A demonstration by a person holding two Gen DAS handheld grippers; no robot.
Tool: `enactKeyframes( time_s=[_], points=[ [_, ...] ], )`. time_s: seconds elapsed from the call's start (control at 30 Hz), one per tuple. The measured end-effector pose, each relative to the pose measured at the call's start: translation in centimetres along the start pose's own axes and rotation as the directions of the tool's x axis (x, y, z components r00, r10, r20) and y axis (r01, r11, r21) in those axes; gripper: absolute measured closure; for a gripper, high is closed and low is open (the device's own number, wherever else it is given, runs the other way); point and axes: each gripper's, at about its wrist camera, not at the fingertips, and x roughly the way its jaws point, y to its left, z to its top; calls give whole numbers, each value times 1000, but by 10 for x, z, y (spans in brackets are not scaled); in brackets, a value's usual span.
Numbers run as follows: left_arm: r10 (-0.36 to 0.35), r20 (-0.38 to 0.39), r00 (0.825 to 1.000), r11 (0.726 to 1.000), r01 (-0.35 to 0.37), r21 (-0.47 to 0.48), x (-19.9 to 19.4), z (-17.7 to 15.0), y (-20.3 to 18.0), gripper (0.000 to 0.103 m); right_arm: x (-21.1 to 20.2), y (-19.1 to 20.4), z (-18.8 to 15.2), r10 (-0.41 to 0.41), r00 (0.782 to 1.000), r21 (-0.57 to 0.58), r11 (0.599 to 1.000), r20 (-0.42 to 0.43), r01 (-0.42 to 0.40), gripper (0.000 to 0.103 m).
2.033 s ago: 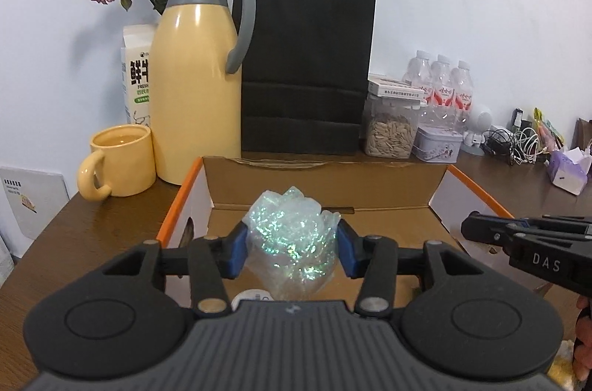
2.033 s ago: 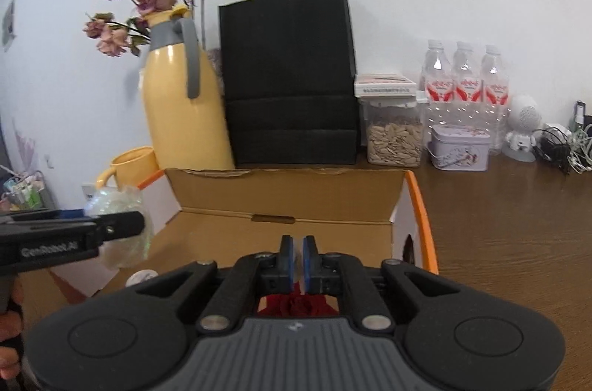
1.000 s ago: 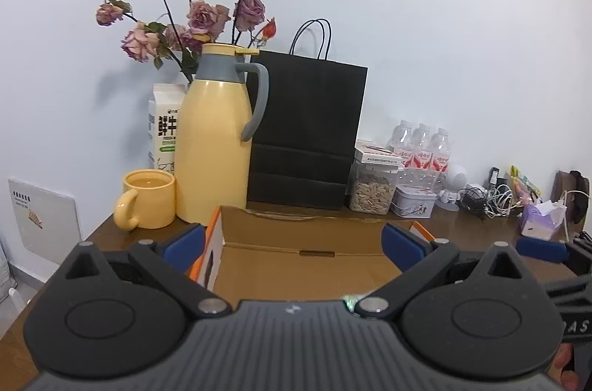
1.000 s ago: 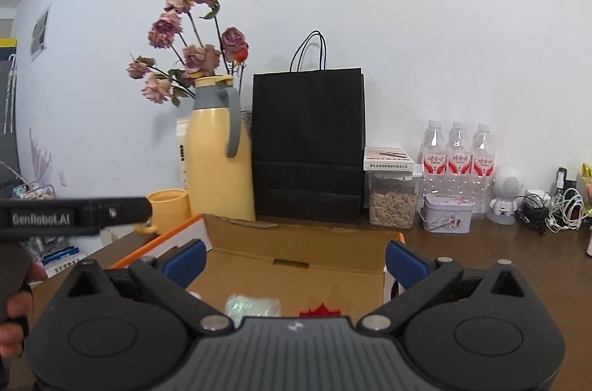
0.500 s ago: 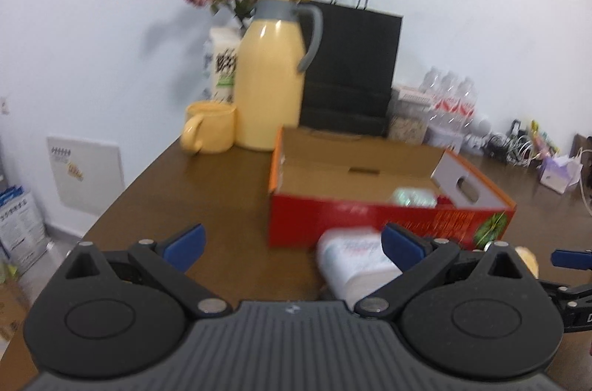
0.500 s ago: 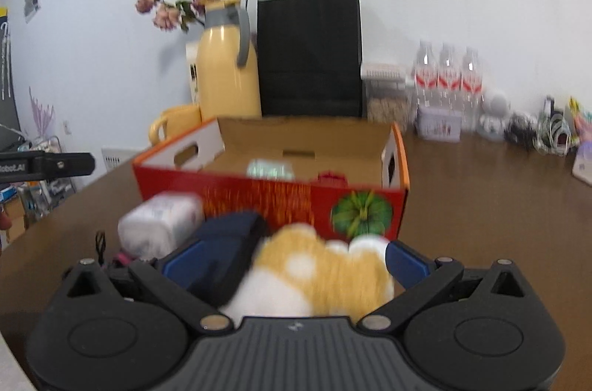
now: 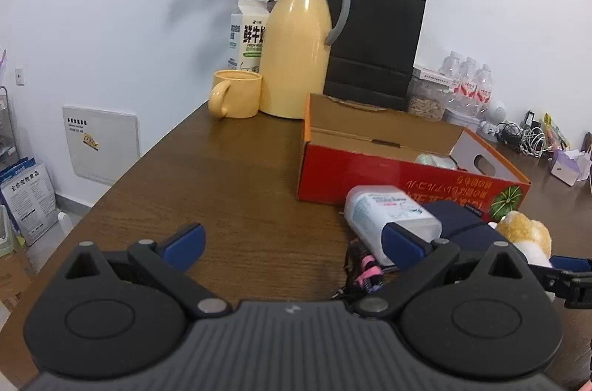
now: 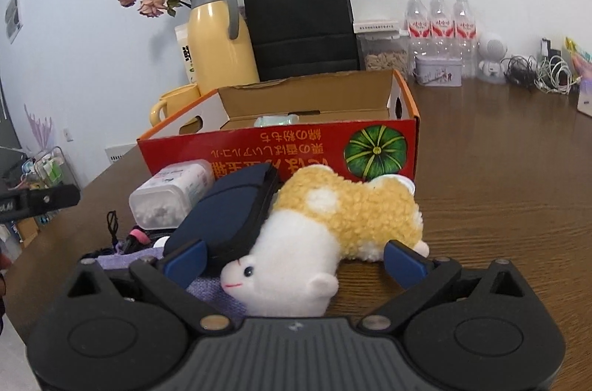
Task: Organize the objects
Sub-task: 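Move the left gripper to the black cables while the right reaches the plush sheep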
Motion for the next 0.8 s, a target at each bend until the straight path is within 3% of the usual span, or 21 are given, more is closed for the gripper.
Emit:
enactKeyframes(
  time_s=[0.2,0.33,0.5,0.6,0.8],
  points=[
    [18,-18,1000,1000,-19,-17,-1,-7,8,0,3,4,-5,30,999,-2,1000,-23,-30,13],
    [21,-34,999,1000,-22,-19,0,-10,10,0,2,5,-7,63,998,-3,998,-28,-63,27],
    [12,-58,998,1000,-13,-14,4,-13,8,0,3,5,-10,72,996,-12,997,-50,-73,27],
    [2,-70,998,1000,-2,-1,7,-16,6,0,5,0,-14,72,995,8,997,-64,-71,43],
    [-2,-92,996,1000,3,12,12,-20,4,0,-2,-3,-16,90,995,-4,996,-42,-90,47]
  ],
)
